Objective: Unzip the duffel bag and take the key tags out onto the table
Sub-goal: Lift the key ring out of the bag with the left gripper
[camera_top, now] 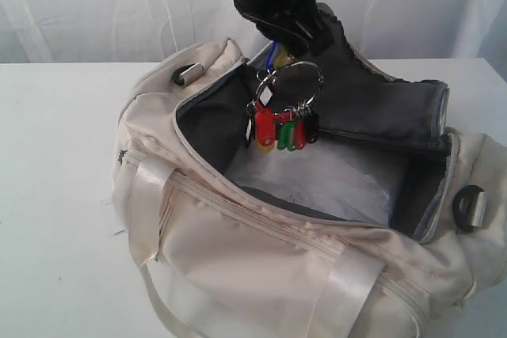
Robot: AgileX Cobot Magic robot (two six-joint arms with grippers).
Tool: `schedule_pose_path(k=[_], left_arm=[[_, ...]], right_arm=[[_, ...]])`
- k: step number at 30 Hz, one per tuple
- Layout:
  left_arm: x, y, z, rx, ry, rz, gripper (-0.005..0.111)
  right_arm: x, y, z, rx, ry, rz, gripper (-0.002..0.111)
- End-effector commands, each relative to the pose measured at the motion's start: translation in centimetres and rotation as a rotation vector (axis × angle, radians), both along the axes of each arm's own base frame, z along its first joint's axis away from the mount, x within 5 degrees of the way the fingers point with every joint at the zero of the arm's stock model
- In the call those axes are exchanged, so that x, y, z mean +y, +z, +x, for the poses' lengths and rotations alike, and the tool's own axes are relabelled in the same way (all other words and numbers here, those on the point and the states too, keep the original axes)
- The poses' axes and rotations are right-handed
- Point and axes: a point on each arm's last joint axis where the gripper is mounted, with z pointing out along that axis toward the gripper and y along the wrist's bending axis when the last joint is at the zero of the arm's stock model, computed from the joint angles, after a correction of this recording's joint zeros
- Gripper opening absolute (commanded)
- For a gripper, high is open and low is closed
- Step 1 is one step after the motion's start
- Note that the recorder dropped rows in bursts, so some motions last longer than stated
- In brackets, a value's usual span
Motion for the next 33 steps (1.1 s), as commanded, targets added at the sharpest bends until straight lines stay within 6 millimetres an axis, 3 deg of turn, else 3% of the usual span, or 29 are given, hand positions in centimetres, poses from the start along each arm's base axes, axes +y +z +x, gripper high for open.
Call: schedule_pose_path(k=[1,11,18,27,33], left_arm=[[1.2,2.2,-1.0,-0.059,-0.002,-0.021,0.0],[4.2,5.6,-2.4,-0.17,0.037,0.004,0.0],[7.5,8.2,-4.3,-0.219,0.095,0.081,0.0],[11.4,11.5,-5.9,-0.335,0.25,0.056,0.0],[14.1,11.8,-5.5,-0.308,0.327,0.034,0.0]], right_arm=[[-0.2,0.0,-0.1,-0.01,-0.01,-0.003,0.0],[-0.2,0.0,-0.1,-0.01,-0.01,-0.003,0.0],[-0.2,0.0,-0.1,-0.008,-0.01,-0.003,0.0],[-0.2,0.0,-0.1,-0.008,-0.01,-0.003,0.0],[-0.2,0.0,-0.1,-0.008,-0.01,-0.003,0.0]])
